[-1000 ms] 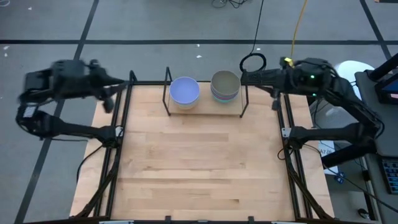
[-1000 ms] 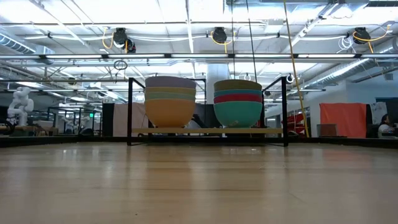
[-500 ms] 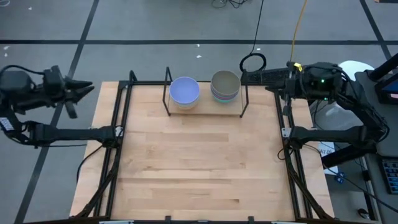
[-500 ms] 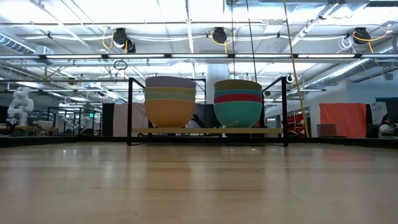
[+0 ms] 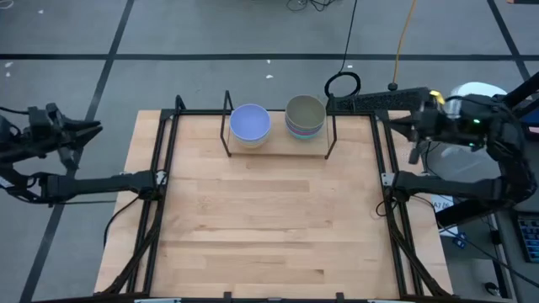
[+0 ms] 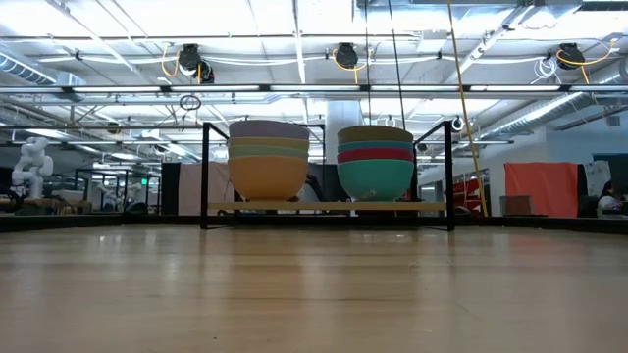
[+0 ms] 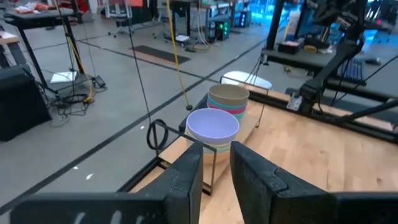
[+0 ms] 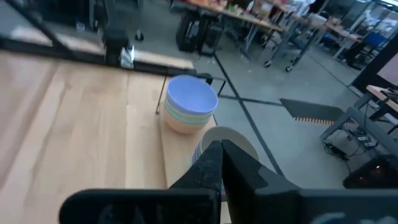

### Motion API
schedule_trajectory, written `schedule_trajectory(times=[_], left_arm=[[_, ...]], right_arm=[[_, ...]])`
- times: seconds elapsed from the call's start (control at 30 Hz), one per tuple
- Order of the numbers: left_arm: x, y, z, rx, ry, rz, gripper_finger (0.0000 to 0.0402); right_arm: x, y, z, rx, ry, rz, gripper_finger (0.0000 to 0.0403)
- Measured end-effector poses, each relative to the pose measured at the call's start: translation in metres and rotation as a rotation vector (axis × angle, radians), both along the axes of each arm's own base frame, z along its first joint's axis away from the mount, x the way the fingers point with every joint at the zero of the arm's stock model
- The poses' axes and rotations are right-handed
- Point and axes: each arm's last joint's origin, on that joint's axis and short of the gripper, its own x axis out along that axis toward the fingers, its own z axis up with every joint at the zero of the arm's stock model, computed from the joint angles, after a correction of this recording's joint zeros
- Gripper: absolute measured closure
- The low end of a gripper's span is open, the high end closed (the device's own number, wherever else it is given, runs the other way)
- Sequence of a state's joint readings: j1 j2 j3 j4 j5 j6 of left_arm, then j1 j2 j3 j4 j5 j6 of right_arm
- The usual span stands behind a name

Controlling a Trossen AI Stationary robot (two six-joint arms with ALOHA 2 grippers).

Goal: Place and stack bowls onto a shelf
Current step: Return to Home Position

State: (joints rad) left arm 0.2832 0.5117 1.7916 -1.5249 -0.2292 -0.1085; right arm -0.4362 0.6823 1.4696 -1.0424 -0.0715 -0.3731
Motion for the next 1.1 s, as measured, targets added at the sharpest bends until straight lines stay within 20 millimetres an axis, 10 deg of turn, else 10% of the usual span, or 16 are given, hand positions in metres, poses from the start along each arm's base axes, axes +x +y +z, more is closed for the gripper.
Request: schedule_trajectory(times=[0.27, 0.67, 1.1], left_arm=[[-0.027, -0.008, -0.014, 0.018, -0.042, -0.002, 0.0394], [-0.042, -0.012, -0.023, 0.120, -0.019, -0.025, 0.0393], [-0.064, -0.020, -0.052, 0.164, -0.051, -0.027, 0.0371]], right_arm=[[-0.037, 0.018, -0.004, 0.042, -0.087, -0.017, 0.0401], [-0.072, 0.034, -0.024, 0.213, -0.056, -0.060, 0.0401], [-0.058, 0.032, -0.060, 0.128, -0.212, 0.122, 0.0401]])
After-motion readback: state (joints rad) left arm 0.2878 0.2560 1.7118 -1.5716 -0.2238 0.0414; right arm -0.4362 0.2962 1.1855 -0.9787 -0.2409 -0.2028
